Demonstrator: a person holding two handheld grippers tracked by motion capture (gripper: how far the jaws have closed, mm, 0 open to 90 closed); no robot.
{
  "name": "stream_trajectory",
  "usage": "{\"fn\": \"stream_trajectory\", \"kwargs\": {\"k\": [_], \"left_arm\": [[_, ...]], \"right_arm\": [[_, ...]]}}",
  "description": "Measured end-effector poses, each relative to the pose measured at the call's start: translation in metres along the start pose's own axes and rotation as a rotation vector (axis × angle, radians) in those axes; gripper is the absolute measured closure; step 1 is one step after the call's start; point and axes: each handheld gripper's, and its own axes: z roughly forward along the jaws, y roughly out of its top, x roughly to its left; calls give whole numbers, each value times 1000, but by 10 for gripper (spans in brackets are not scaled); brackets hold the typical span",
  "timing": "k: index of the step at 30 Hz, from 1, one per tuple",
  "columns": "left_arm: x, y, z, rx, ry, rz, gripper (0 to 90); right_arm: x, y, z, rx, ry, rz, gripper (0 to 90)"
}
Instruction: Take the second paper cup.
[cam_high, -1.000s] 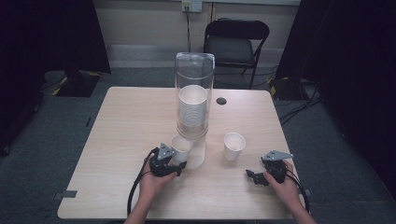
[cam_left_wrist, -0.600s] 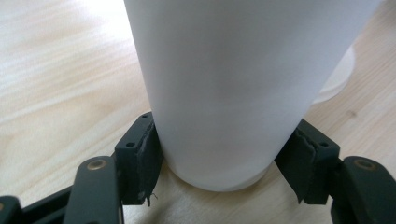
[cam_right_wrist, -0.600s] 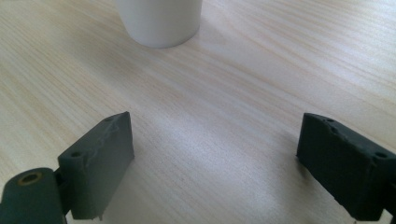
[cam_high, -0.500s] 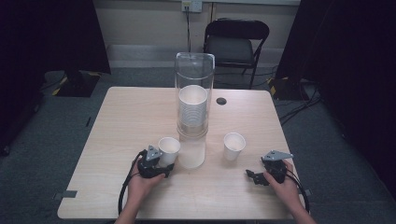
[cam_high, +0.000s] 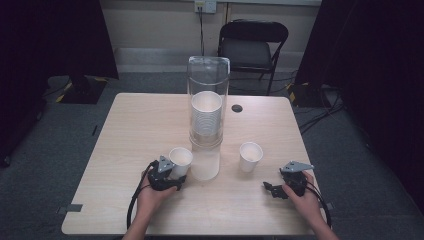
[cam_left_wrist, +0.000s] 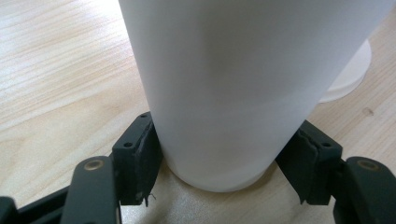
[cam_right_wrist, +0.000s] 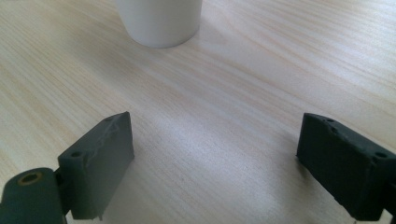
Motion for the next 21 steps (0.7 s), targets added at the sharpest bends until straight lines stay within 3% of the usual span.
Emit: {"fn": "stream_trajectory", "kwargs": {"k": [9,15,21], "left_arm": [[0,0,0,6,-7,13,329],[-1,0,0,18,-3,15,235],[-2,-2,-2,18,-5,-24,179]], "right_arm": [[0,0,0,0,0,0,102],[0,0,0,0,0,-1,102],[0,0,0,0,1,0,102]]}}
